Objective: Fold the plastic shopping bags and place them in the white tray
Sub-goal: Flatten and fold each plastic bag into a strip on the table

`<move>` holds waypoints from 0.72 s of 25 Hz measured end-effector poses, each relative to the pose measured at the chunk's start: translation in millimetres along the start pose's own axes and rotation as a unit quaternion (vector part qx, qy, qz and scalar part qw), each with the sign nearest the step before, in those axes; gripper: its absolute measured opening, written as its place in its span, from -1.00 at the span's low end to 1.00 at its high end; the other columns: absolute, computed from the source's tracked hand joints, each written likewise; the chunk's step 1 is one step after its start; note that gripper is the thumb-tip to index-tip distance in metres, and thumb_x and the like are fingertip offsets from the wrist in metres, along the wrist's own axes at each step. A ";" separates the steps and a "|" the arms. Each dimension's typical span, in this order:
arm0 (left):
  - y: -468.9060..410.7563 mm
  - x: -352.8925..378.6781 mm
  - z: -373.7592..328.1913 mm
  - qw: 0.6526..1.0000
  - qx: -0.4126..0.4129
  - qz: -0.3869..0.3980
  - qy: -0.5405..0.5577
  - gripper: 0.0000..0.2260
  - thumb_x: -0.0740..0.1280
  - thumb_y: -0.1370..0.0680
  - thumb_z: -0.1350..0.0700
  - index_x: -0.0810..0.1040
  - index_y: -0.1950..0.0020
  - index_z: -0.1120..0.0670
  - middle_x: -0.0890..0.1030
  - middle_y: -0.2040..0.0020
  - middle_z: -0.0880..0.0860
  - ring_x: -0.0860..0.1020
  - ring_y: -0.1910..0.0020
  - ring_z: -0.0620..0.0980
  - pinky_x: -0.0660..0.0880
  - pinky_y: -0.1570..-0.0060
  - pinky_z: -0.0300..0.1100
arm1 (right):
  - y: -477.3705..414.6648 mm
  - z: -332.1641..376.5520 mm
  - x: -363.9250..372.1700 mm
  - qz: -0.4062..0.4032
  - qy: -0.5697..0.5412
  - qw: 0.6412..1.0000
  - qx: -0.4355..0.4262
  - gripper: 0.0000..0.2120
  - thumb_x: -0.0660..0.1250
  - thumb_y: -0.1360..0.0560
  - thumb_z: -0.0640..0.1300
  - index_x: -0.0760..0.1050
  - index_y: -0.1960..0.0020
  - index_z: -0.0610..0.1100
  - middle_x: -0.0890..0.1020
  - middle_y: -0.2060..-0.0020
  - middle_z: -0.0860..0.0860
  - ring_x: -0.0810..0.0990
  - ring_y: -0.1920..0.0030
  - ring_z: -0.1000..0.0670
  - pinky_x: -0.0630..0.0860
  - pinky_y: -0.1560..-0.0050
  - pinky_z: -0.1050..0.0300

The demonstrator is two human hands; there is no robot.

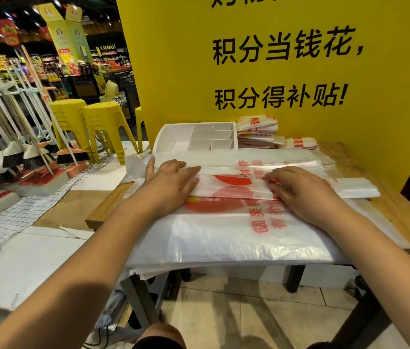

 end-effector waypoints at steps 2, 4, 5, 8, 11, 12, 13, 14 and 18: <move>1.9 -7.7 17.6 0.998 -0.042 -0.036 -0.001 -0.61 -0.02 -0.70 -0.14 0.35 -0.50 -0.18 0.41 -0.42 0.03 0.19 -0.53 0.03 -0.32 -0.49 0.17 | 1.1 1.0 -0.9 -0.010 -0.037 0.999 -0.011 -0.75 0.28 -0.62 -0.05 0.58 -0.28 0.01 0.61 -0.19 0.08 0.54 -0.18 0.01 0.37 -0.09 0.21; 2.7 -20.5 27.5 0.993 -0.062 -0.095 0.025 -0.68 0.07 -0.69 -0.11 0.49 -0.36 -0.14 0.54 -0.22 0.04 0.34 -0.41 0.07 -0.11 -0.48 0.09 | 1.8 0.1 -0.9 -0.018 -0.040 0.999 -0.013 -0.75 0.27 -0.63 -0.07 0.59 -0.27 0.00 0.62 -0.20 0.08 0.54 -0.19 0.02 0.33 -0.09 0.25; 2.3 -27.8 28.7 0.991 -0.056 -0.117 0.040 -0.72 0.12 -0.69 -0.10 0.55 -0.28 -0.11 0.58 -0.10 0.03 0.42 -0.31 0.08 0.02 -0.41 0.04 | 1.8 -0.2 0.1 -0.015 -0.034 0.999 -0.013 -0.74 0.26 -0.63 -0.06 0.58 -0.28 0.01 0.62 -0.20 0.08 0.54 -0.20 0.02 0.35 -0.10 0.23; -2.7 -46.0 27.4 0.989 -0.039 -0.098 0.102 -0.74 0.19 -0.67 -0.09 0.62 -0.13 -0.02 0.62 0.11 -0.01 0.56 0.05 0.03 0.36 -0.12 -0.05 | 0.2 -1.3 2.5 0.006 -0.025 1.000 -0.008 -0.72 0.22 -0.63 0.01 0.56 -0.29 0.07 0.59 -0.23 0.10 0.51 -0.23 0.02 0.41 -0.16 0.14; -11.2 -55.5 30.0 0.994 -0.043 -0.051 0.085 -0.72 0.22 -0.65 -0.15 0.62 -0.06 -0.01 0.57 0.16 -0.03 0.52 0.19 -0.06 0.43 0.22 -0.13 | -0.3 -3.3 3.7 0.019 -0.029 0.999 -0.002 -0.72 0.21 -0.64 0.03 0.55 -0.30 0.11 0.57 -0.24 0.12 0.50 -0.23 0.03 0.40 -0.12 0.14; -13.4 -54.5 32.4 0.997 -0.049 -0.025 0.060 -0.71 0.22 -0.64 -0.17 0.62 -0.06 -0.01 0.56 0.17 -0.04 0.51 0.19 -0.06 0.41 0.24 -0.13 | -0.3 -3.7 3.5 0.020 -0.030 0.999 0.000 -0.72 0.20 -0.64 0.03 0.55 -0.31 0.12 0.56 -0.24 0.12 0.49 -0.23 0.04 0.39 -0.12 0.14; -13.8 -50.9 34.9 0.997 -0.060 0.009 0.041 -0.69 0.21 -0.63 -0.19 0.62 -0.07 -0.02 0.55 0.14 -0.04 0.51 0.17 -0.04 0.40 0.23 -0.13 | 0.1 -4.0 3.5 0.021 -0.032 0.999 0.001 -0.72 0.20 -0.64 0.03 0.54 -0.31 0.13 0.56 -0.25 0.13 0.49 -0.24 0.04 0.39 -0.12 0.15; -13.1 -45.5 38.3 0.996 -0.076 0.041 0.028 -0.68 0.21 -0.62 -0.22 0.62 -0.08 -0.03 0.56 0.10 -0.02 0.51 0.12 -0.01 0.41 0.19 -0.12 | 0.0 -4.2 3.6 0.021 -0.034 0.999 0.001 -0.72 0.20 -0.64 0.03 0.54 -0.31 0.14 0.56 -0.25 0.14 0.48 -0.25 0.05 0.39 -0.14 0.14; -3.6 -26.0 44.4 0.992 -0.117 0.043 0.015 -0.67 0.18 -0.61 -0.27 0.56 -0.08 -0.08 0.59 -0.04 0.05 0.51 0.03 0.06 0.45 0.07 -0.06 | 0.9 -4.6 4.8 0.019 -0.031 0.999 -0.002 -0.72 0.19 -0.65 0.02 0.54 -0.31 0.15 0.56 -0.25 0.14 0.48 -0.26 0.04 0.40 -0.18 0.11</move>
Point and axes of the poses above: each hand's wrist, its own y-axis away from the middle knuckle, its own x-axis out of the palm, z = x × y, the point moved 5 cm from there along -y, towards the middle knuckle
